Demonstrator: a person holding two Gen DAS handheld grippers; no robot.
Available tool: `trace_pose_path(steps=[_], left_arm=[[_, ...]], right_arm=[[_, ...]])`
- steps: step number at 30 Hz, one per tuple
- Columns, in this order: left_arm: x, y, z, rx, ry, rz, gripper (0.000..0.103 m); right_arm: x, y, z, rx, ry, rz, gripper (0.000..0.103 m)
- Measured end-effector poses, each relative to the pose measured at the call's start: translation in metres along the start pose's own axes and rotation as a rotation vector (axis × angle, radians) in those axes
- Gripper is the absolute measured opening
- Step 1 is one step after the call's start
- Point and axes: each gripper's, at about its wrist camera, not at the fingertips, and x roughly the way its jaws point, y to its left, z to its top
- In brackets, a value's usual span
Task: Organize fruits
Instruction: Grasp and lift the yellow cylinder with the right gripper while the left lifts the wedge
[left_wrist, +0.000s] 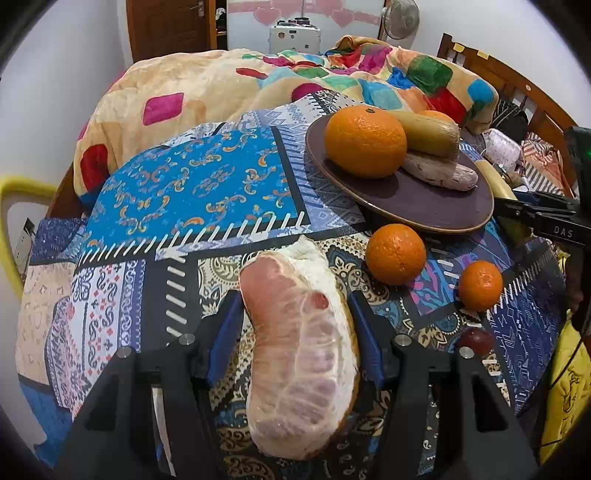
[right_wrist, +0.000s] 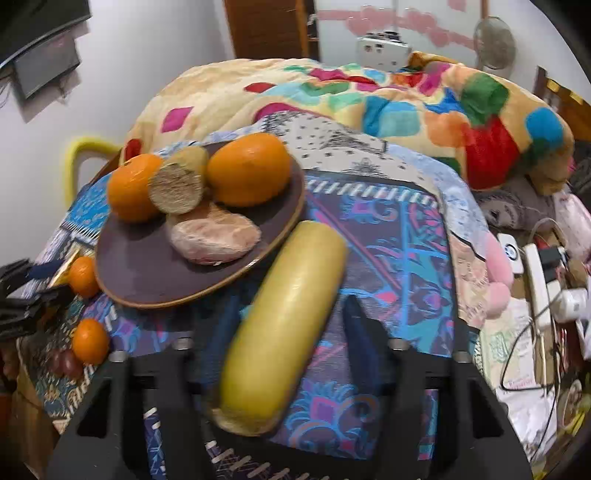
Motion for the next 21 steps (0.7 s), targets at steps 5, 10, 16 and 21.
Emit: trace_pose_path(steps=[5,10,16,21], left_arm=[[-0.003,-0.004,0.000,0.023,-0.004,0.000,0.049],[-0.012,-0.011,-0.004,0.042,-0.025,0.021,0.047],[-0.038,-0.015,-0.001,0.036,-0.084,0.021,0.045],[-0.056,-0.019,0.008,0.035,-0.121,0.024,0.025]], right_arm=[[-0.006,0.005,-0.005,-0.040,-0.008,-0.035,0.042],[-0.015,0.001,-0.012,-0.041,-0.019,-0.033,0.037],[-0.034,-0.002,-0.016,-0.031,-0.050,-0.014,0.034],[-0.049,-0.001,-0.013,-0.032,-0.087,0.001,0.034]])
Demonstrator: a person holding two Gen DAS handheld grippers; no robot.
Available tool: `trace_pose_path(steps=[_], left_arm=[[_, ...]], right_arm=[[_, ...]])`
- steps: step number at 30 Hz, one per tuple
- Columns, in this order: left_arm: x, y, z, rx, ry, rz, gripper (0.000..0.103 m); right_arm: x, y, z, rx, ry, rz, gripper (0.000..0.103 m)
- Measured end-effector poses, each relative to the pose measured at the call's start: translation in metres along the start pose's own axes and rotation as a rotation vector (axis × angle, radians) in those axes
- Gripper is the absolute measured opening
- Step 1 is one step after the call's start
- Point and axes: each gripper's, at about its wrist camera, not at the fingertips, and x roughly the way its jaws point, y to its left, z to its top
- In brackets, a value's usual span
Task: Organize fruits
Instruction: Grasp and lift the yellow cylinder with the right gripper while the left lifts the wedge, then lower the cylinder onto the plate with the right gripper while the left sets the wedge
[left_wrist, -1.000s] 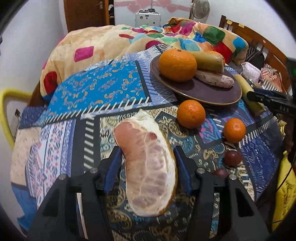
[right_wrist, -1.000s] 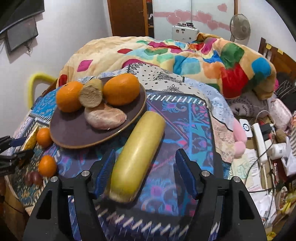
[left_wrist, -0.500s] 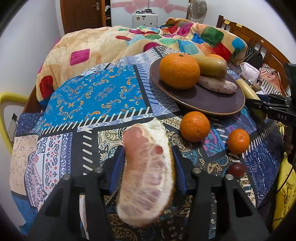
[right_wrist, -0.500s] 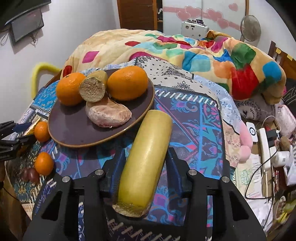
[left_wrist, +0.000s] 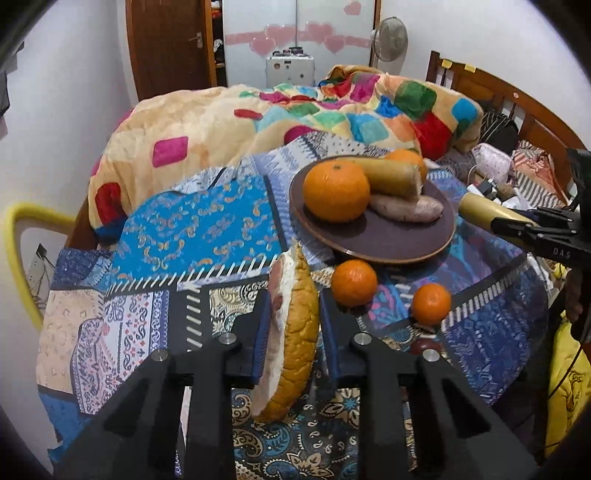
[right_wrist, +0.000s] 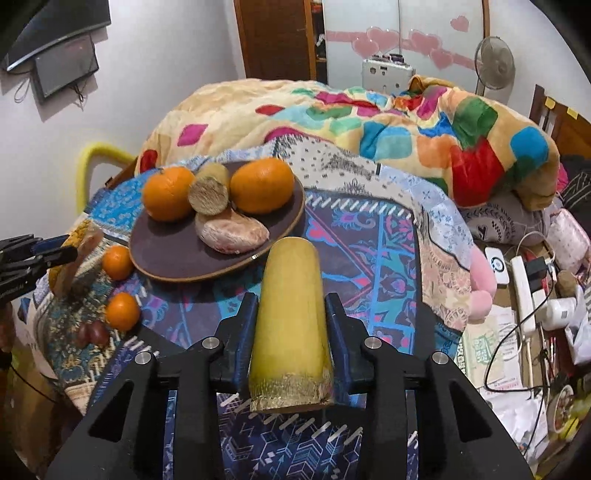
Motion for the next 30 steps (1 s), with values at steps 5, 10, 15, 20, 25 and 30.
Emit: trace_pose_path(steps=[5,10,15,20,25,30], left_arm=[[-0.005,-0.001,0.003,-0.004,-0.018,0.003,0.025],[-0.012,0.003,0.010,-0.024,-0.046,-0.006,0.024],[-0.019,0.000,0.020,-0.028,-0.085,-0.016,0.024],[-0.024,-0.001,0.033,-0.038,-0.122,-0.037,0.023],[-0.024,-0.003,0.046,-0.036,-0.149,-0.052,0.023],[-0.016,-0.007,0.057,-0.021,-0.160,-0.060,0.023]], right_arm=[[-0.007,0.003,0.001,-0.018,-0.016,0.002,0.034],[-0.016,0.004,0.004,-0.009,-0.052,0.014,0.034],[-0.024,0.015,0.014,-0.030,-0.102,0.026,0.034],[-0.019,0.028,0.030,-0.026,-0.145,0.074,0.034],[-0.002,0.046,0.046,-0.024,-0.167,0.109,0.034],[0.017,0.063,0.062,-0.032,-0.170,0.132,0.034]])
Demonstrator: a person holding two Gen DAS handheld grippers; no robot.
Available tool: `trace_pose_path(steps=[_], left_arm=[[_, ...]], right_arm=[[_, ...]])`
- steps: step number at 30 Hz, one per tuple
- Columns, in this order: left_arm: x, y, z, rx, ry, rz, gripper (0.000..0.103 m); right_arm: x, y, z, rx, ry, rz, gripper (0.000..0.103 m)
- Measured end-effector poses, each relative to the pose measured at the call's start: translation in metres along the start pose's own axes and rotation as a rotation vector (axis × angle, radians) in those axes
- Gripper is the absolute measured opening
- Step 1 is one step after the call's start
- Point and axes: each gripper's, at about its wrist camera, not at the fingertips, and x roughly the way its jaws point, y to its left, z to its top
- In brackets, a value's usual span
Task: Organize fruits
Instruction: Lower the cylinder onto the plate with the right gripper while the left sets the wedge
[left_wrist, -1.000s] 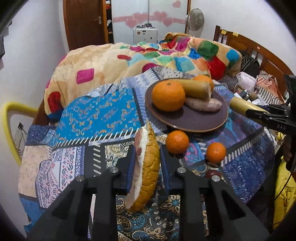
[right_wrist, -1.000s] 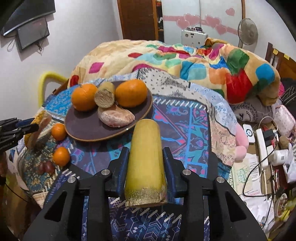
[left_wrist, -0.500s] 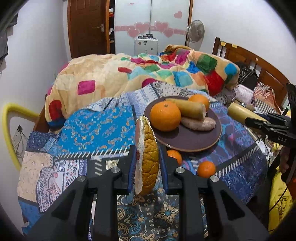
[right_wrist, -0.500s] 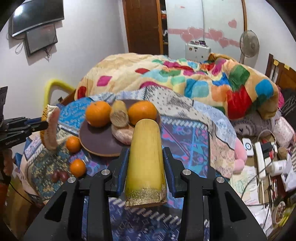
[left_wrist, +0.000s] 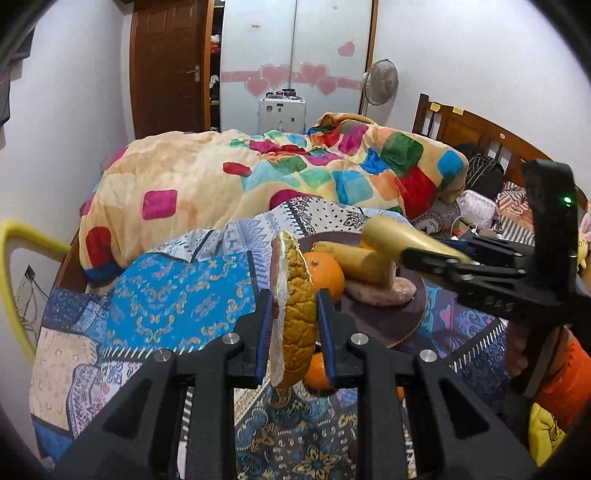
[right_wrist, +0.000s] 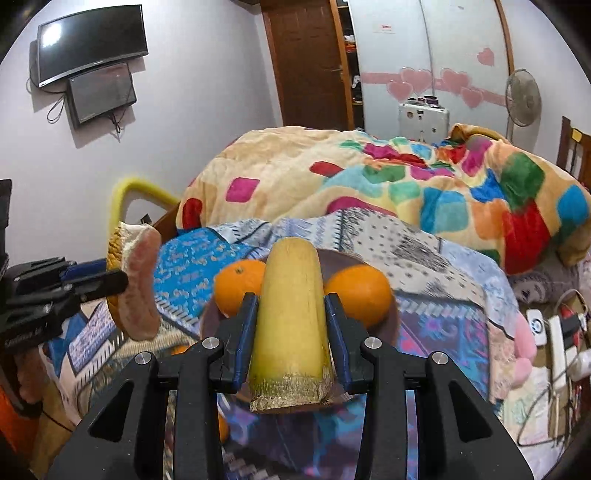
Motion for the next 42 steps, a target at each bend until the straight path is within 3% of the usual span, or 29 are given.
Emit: trace_pose_path(steps=[11,26,31,35,38,42], left_arm=[[0.035,-0.001,0.011,-0.020,0.025,-0.046,0.023],[0.058,-0.024,0.024,0.009,0.039,-0.029,0.023],[0.064,-0.040,0.025,0.062,0.029,0.027,0.023],[0.066,-0.054,0.024,0.083,0.047,-0.005,0.023],[0.067,-0.061,0.022,0.110,0.042,0.024,0.023],[0.065,-0.057,0.022,0.087,0.055,-0.001,0.024]], right_arm=[[0.040,0.015,0.005,-0.047,0.052,-0.016,0.034],[-0.002,-0.002,-0.001,-0.063,-0.006,-0.038,0.035],[-0.001,-0.015,-0.011,-0.039,0.017,-0.040,0.036],[-0.002,-0.022,-0.019,-0.039,0.025,-0.047,0.036],[-0.004,-0.025,-0.024,-0.033,0.033,-0.045,0.036],[-0.009,-0.028,-0.028,-0.031,0.038,-0.041,0.036]])
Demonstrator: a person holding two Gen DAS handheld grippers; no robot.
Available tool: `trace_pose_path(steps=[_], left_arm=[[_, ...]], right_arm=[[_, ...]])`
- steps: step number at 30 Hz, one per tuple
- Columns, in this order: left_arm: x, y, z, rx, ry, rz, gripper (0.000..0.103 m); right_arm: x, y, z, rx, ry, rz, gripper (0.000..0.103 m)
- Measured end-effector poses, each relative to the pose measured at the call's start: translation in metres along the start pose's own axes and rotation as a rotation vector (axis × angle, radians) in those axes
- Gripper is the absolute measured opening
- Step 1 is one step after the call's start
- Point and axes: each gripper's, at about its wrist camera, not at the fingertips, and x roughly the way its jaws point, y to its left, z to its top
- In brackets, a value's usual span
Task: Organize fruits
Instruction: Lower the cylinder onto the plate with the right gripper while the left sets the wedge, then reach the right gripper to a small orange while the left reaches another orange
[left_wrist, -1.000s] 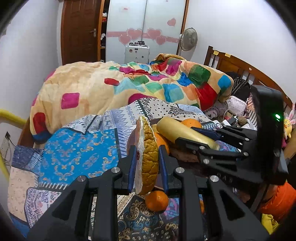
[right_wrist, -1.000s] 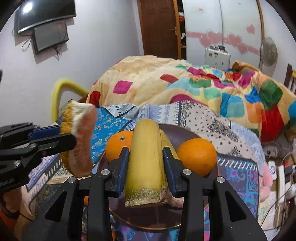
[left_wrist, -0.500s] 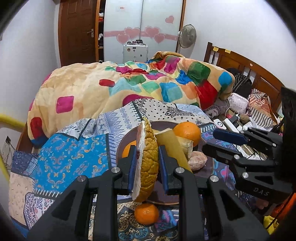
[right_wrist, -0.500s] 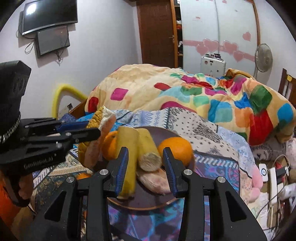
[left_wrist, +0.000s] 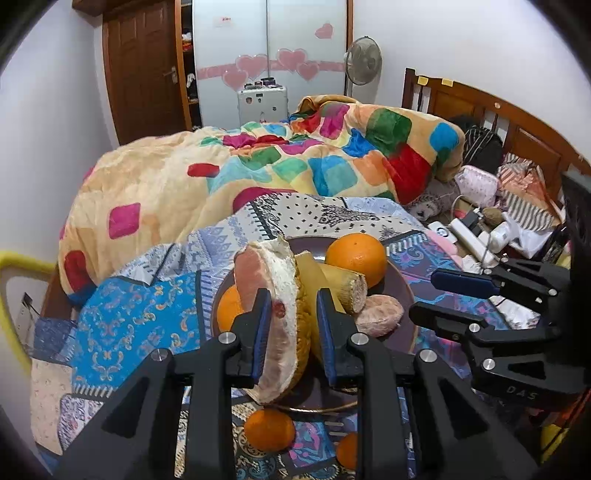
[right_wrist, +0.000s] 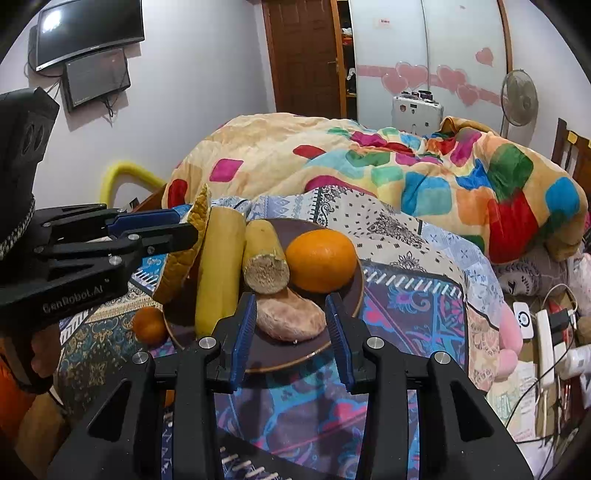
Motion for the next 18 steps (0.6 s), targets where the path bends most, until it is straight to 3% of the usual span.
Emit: trace_pose_path(steps=[7,11,13,15,18], left_arm=[[-0.019,0.007,-0.010,-0.028,0.000,-0.004,0.032],[-0.035,0.011,-0.024,-0.032,-0.004,0.011,0.038],[-0.043,0.015,-0.032,-0.041,-0.004,0.016,0.043],[-0.050,0.019,-0.041,-0.050,-0.008,0.024,0.054],[-0.059,0.023,-0.058,-0.054,-0.005,0.034,0.058]], right_arm=[[-0.013,0.005,-0.002,0.004,-0.013,0.011,0.036],[-0.021,0.015,-0.003,-0.001,-0.030,0.018,0.044],[-0.025,0.022,-0.005,-0.009,-0.036,0.019,0.044],[-0.026,0.026,-0.007,-0.013,-0.034,0.026,0.045],[-0.026,0.034,-0.011,-0.014,-0.028,0.036,0.046]])
